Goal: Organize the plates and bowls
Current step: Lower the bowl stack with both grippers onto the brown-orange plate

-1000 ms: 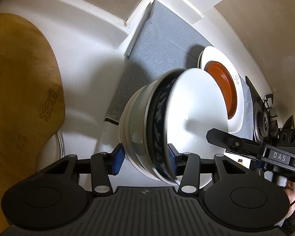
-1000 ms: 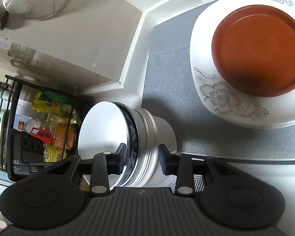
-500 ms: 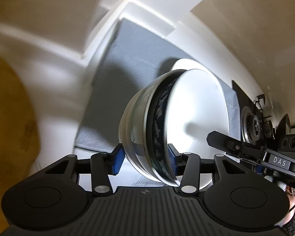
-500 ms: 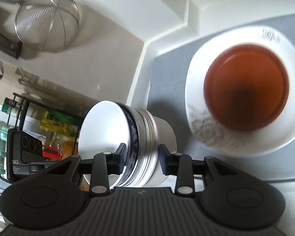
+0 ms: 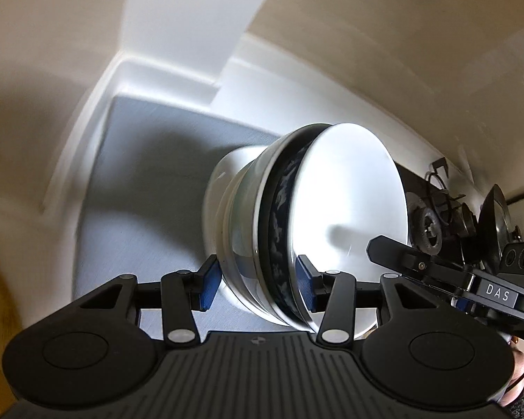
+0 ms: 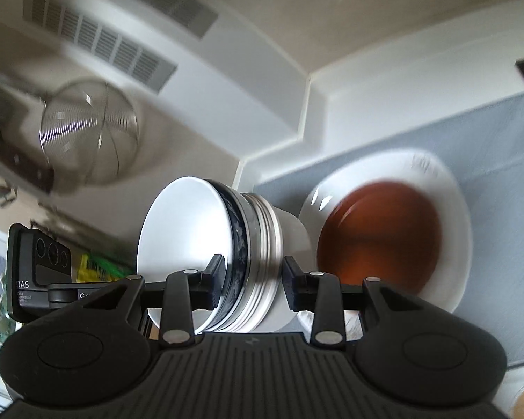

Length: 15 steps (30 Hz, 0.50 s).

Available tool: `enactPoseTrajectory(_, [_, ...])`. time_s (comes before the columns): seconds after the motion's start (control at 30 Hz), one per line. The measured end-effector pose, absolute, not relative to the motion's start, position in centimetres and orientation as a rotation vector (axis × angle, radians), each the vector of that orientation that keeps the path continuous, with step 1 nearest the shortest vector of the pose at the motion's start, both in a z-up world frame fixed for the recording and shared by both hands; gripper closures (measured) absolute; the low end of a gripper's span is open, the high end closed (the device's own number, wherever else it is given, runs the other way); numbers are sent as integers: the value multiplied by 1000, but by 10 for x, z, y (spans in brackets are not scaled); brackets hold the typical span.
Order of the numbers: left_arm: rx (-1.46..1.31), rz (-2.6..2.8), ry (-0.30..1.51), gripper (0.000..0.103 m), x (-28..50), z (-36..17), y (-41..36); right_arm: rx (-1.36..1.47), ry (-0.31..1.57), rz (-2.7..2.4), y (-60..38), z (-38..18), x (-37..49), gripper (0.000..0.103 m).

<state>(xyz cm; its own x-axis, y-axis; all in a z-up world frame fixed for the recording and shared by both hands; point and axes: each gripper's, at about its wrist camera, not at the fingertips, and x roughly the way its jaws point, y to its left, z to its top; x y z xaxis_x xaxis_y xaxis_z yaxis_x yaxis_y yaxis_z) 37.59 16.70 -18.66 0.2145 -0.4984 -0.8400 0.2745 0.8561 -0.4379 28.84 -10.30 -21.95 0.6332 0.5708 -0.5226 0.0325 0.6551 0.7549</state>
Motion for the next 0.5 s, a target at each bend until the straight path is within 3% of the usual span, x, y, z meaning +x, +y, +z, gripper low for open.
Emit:
enactPoseTrajectory(0.27, [-190,-580,1220,54,405,-171,120,821,762,302,-143,-204,300,64])
enactPoseTrajectory(0.5, [-182,-558,1260,54,419,-194,101,850,768,274,-160,-227,310,64])
